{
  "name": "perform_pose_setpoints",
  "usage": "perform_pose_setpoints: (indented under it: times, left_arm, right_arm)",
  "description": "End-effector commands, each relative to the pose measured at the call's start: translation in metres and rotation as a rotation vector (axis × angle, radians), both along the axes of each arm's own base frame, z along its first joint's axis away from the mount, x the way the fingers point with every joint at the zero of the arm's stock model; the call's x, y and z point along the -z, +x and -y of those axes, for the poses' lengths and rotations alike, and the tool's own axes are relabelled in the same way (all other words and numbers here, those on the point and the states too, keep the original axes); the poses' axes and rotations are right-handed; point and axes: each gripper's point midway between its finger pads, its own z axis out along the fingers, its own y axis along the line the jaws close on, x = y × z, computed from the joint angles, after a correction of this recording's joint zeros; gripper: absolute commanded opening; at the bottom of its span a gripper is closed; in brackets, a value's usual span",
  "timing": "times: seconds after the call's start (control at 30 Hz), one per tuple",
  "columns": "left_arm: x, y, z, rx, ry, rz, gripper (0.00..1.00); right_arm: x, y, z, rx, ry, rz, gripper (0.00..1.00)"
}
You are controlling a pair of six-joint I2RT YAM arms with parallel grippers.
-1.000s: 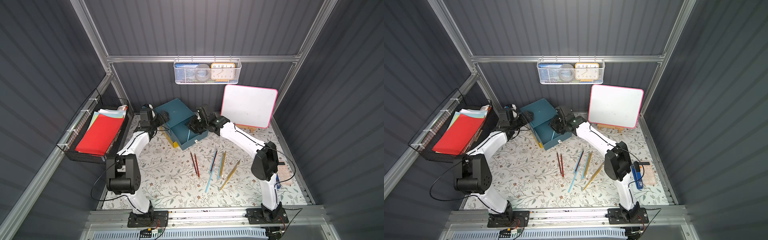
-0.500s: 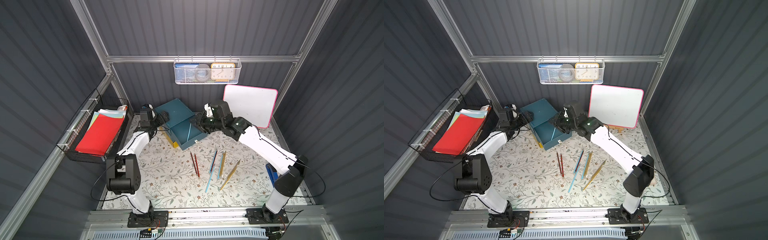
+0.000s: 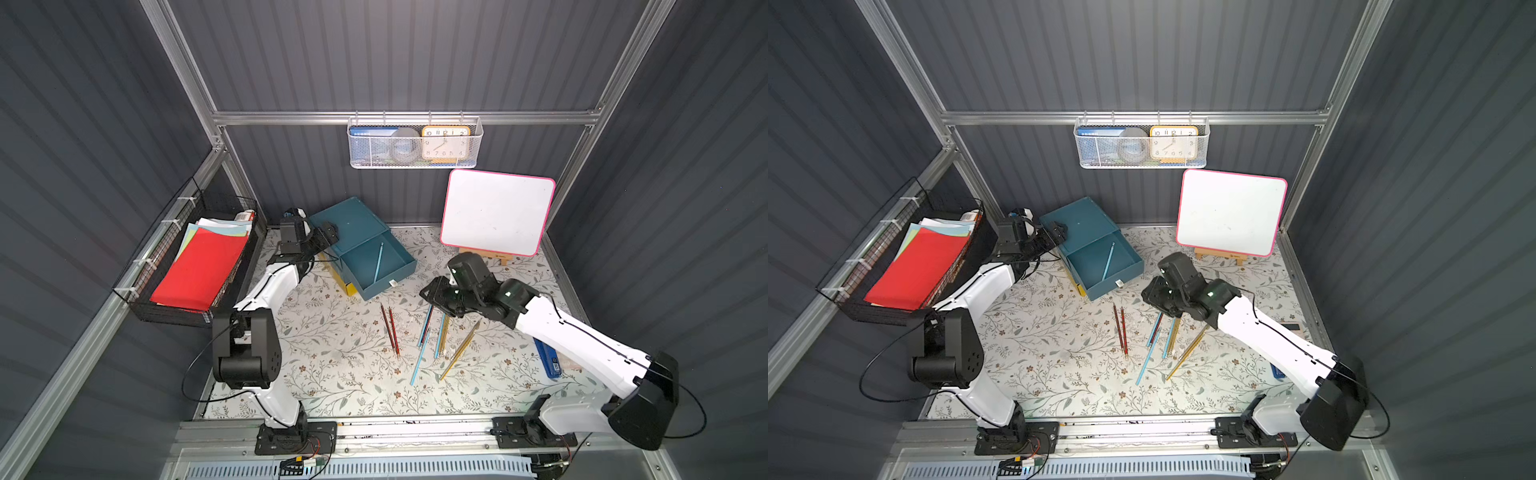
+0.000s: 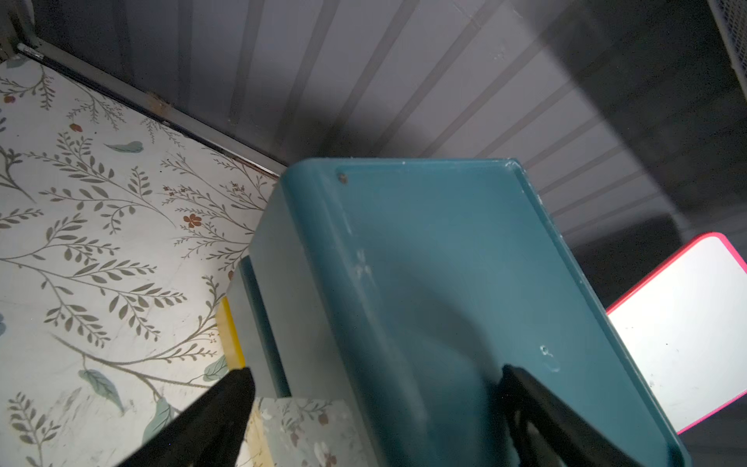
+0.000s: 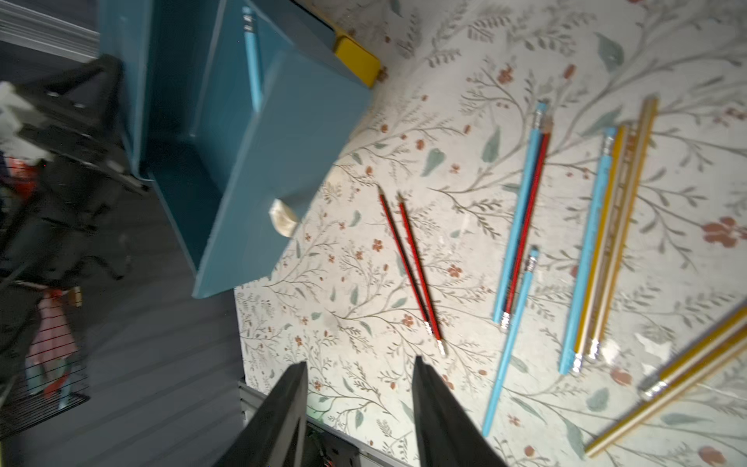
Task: Please place the pencils in the drawer according to their color
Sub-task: Pick up the pencil from the center of the board.
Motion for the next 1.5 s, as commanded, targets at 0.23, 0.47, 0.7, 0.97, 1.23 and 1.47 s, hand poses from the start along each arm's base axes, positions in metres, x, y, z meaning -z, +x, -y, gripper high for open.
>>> perform_pose_setpoints:
  times: [0.23, 0.47, 0.7, 0.97, 1.23, 1.47]
  left_arm:
    - [0.013, -0.004, 0.008, 0.027, -0.003, -0.029, 1.00]
    - [0.013, -0.004, 0.009, 0.030, -0.009, -0.028, 1.00]
    - [0.012, -0.004, 0.009, 0.029, -0.007, -0.026, 1.00]
    - [0.013, -0.005, 0.009, 0.031, -0.010, -0.027, 1.00]
    - [0.011, -0.004, 0.011, 0.037, -0.017, -0.019, 1.00]
    - [0.012, -0.004, 0.011, 0.038, -0.016, -0.019, 1.00]
  right_arm:
    - [0.094, -0.031, 0.004, -0.019, -0.226, -0.171, 0.48]
    - [0.120, -0.034, -0.002, -0.040, -0.282, -0.205, 0.48]
    - [0.142, -0.039, -0.005, -0.057, -0.312, -0.263, 0.48]
    - [0.163, -0.055, -0.010, -0.099, -0.360, -0.318, 0.47]
    - [0.179, -0.064, -0.012, -0.123, -0.422, -0.360, 0.44]
    - [0.190, -0.069, -0.009, -0.129, -0.451, -0.388, 0.39]
